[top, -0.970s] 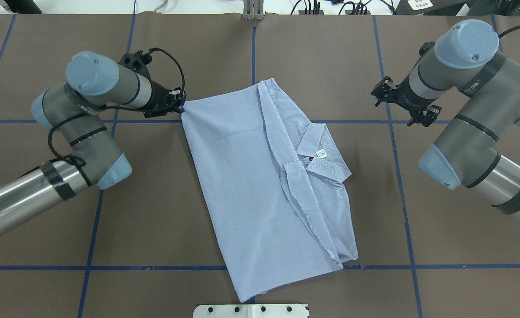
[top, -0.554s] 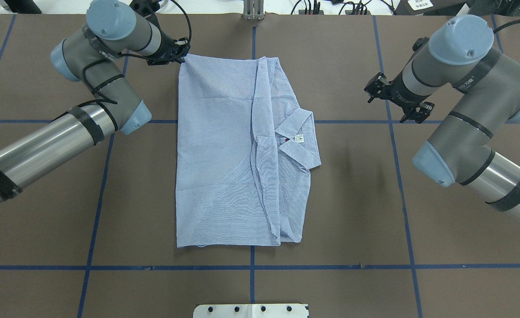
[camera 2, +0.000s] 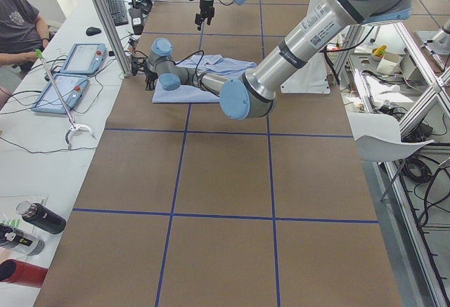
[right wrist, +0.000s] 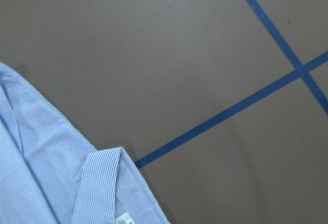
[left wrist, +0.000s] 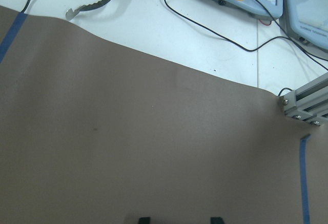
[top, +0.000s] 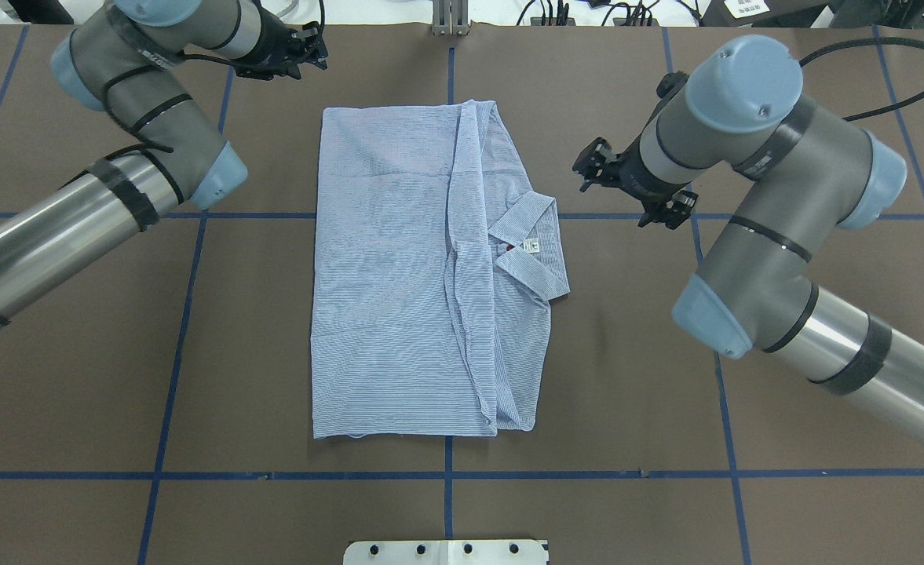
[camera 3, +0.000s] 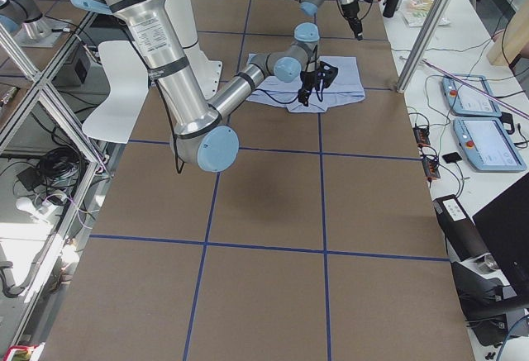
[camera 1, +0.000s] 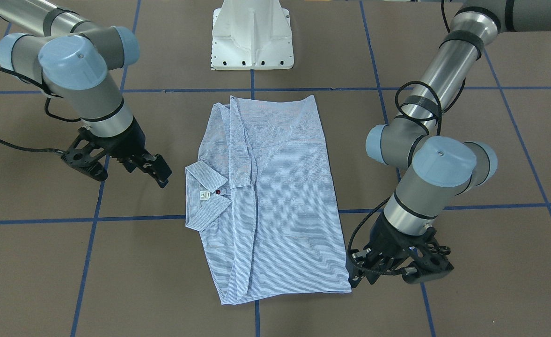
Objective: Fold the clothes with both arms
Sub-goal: 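Release and withdraw the left gripper while the right gripper lowers onto the shirt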
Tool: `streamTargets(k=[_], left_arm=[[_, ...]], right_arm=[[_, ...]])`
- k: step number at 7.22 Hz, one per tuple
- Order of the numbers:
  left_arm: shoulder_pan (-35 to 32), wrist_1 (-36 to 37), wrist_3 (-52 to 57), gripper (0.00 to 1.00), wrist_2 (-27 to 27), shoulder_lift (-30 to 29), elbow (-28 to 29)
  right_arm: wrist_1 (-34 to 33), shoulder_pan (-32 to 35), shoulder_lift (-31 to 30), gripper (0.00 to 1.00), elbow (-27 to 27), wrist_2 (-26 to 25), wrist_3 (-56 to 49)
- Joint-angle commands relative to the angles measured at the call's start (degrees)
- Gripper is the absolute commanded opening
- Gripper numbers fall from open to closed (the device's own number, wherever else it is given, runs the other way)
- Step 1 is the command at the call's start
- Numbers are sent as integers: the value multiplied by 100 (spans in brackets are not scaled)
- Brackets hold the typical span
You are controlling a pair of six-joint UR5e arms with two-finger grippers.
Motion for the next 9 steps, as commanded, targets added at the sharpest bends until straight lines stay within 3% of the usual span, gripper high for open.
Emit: streamTargets(k=[1,3,4,7,9], left_arm=[[-114,97,21,51,-356,1144,-1751],[-141,132,4,51,-357,1708,-2537],[-158,133,13,51,-357,1859,-2619],[-159,89,13,51,-427,2035,-2637],[-150,89,4,51,-471,2045,-2646]], right_arm=[[-41,-1070,153,100,317,-1068,-38],[-85,-1810,258,100,309,-1302,-326],[-120,-2092,251,100,274,-1398,-677],[-1392,-2647,540,100,247,-1793,-2232],[-1614,-2771,681,100,212,-1821,-2551]])
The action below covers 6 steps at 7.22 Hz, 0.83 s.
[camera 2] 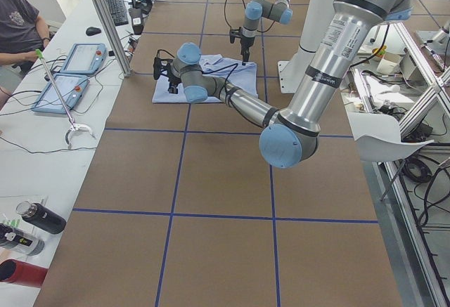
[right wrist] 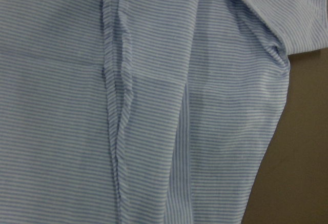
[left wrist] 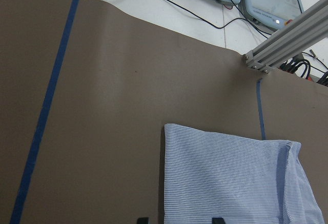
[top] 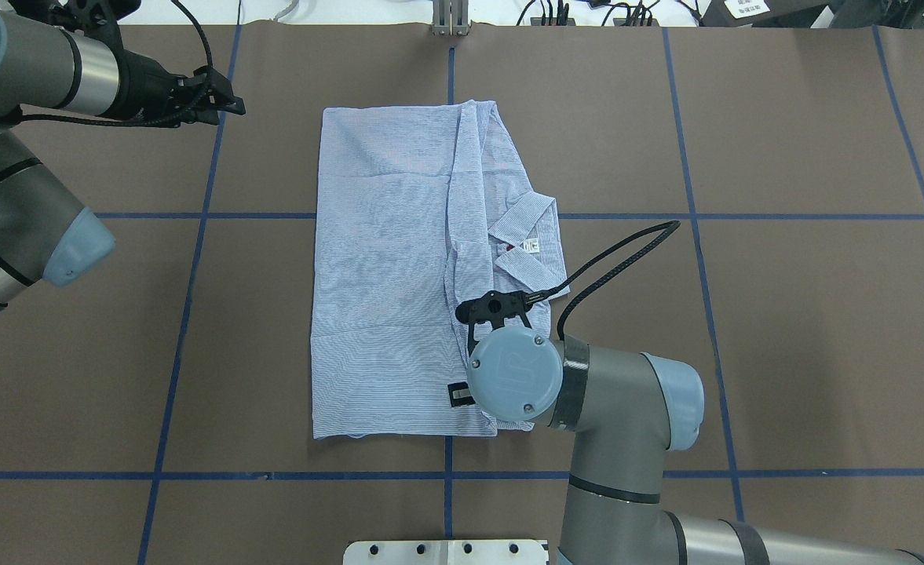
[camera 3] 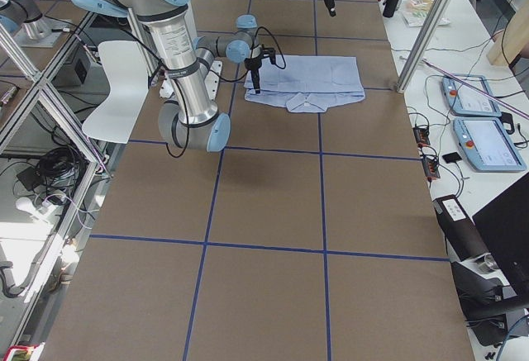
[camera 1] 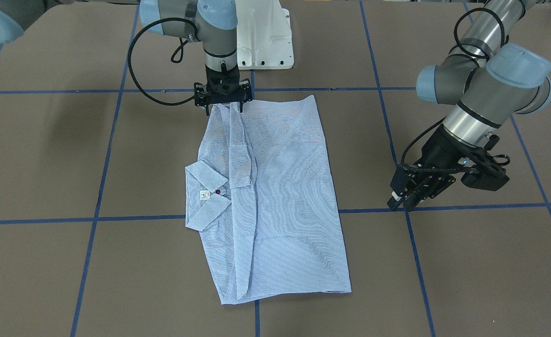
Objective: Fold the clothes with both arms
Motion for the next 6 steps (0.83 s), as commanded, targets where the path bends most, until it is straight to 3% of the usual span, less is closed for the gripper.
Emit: streamTargets(k=[1,6], left_arm=[[3,-4,-20,53,-22,9,-9],[3,-4,-56,54,-31,9,-26]], right_arm=[[-151,-108,117,100,-156,-27,-347],[-747,-56,29,100,-149,-18,-1014]])
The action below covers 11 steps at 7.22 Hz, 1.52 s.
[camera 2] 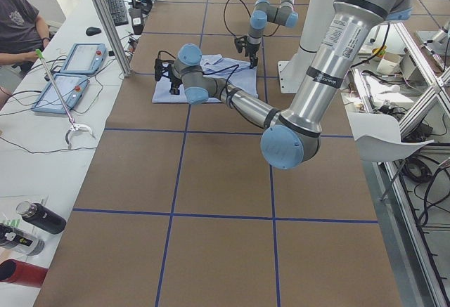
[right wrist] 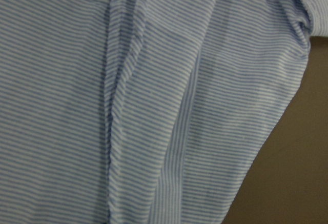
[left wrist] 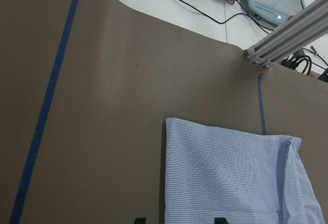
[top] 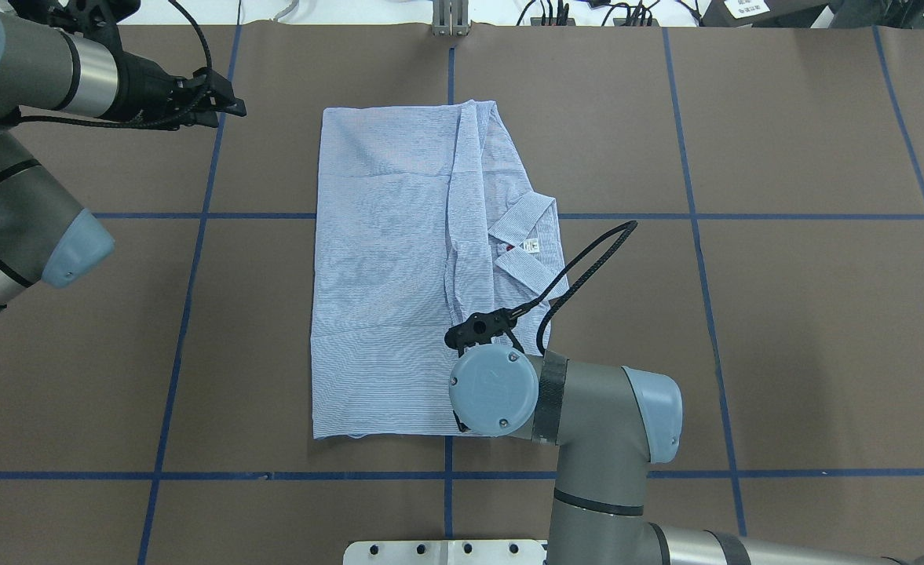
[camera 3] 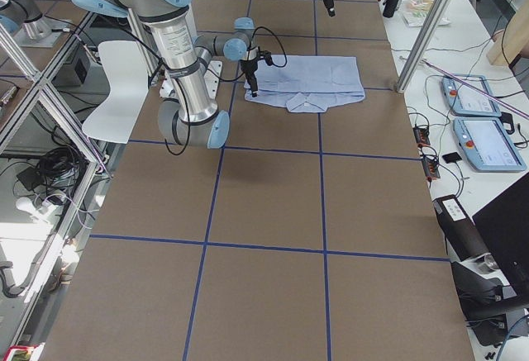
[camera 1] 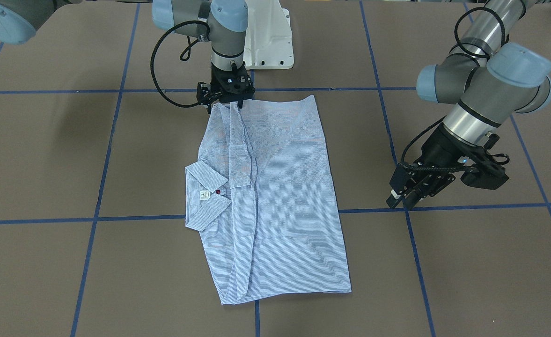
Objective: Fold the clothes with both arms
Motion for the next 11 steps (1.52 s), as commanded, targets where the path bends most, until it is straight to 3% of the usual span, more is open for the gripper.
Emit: streamTargets(k=[1,8,9,11], left_arm=[[0,0,-8,54,0,-1,-1],[35,9,-8,56,0,-19,8],[35,26,-8,56,0,-27,8],[18,44,1,56,-44,7,-114]], right_arm=[[-263,188,-259,100,296,66,-268],[-536,478,-1042,100,1122,66,-365],[-554,522,-1017,100,1151,58,-365],[-493,689,-212,100,557,58,-365]])
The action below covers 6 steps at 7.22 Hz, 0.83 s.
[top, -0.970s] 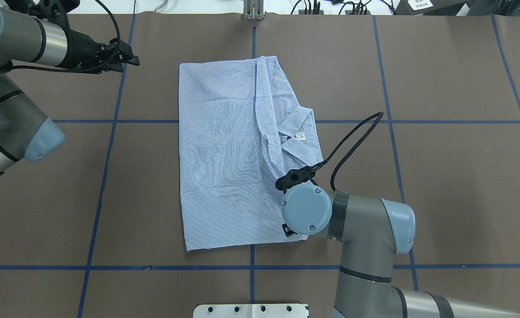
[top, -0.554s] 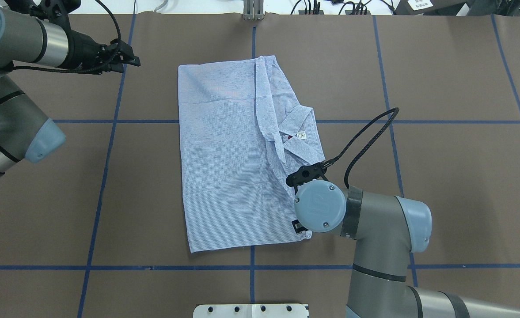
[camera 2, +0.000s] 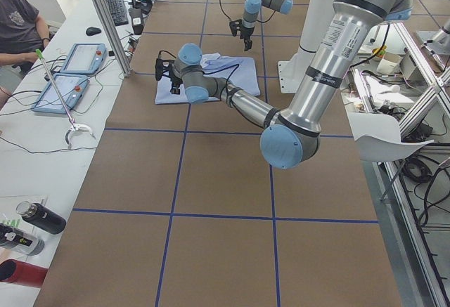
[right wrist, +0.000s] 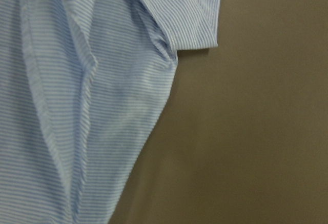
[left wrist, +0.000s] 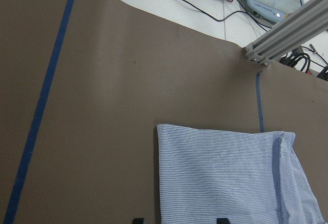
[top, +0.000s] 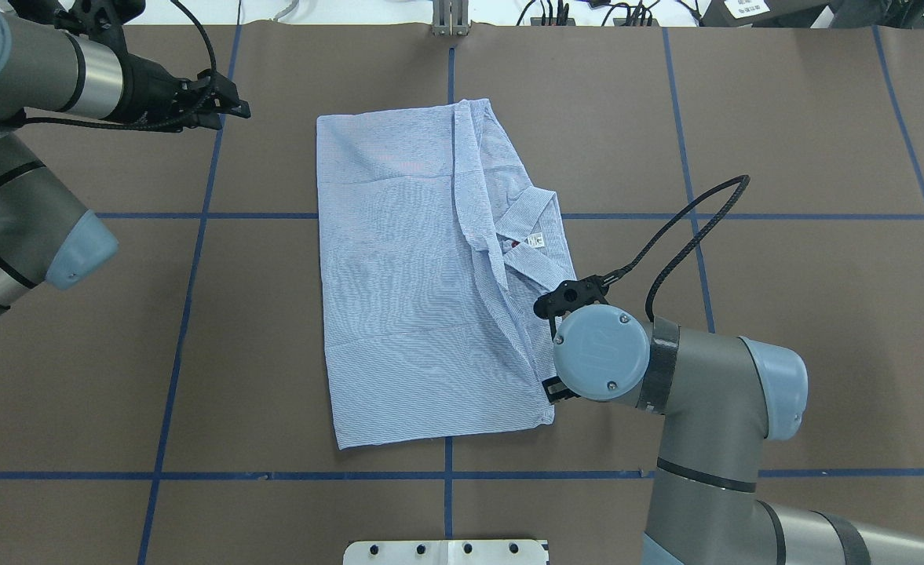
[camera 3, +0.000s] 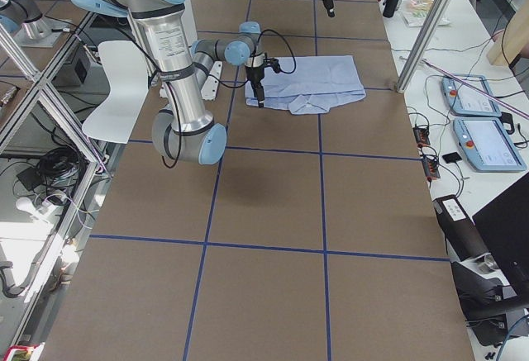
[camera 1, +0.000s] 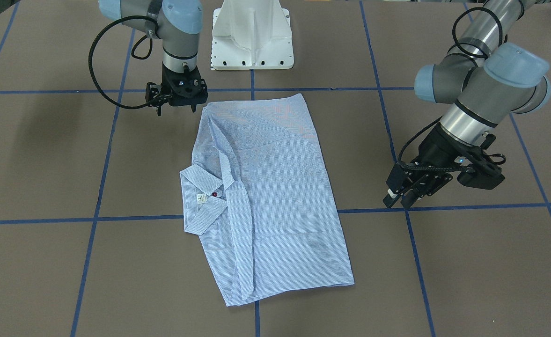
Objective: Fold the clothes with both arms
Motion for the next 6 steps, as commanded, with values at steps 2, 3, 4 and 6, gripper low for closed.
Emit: streamTargets(k=[2,3,4,6], left_arm=[[-58,16,12,56,-240,190,-254],[-58,16,12,56,-249,227,-316],[-58,16,3,56,-240,227,-317],[-49,16,3,56,-240,236,-308]], right_arm=[[409,149,927,100,-1045,-21,34],[682,210,990,100,-1346,-21,25],[719,254,991,100,-1453,-13,-18],[720,272,965,100,-1533,5,-45]])
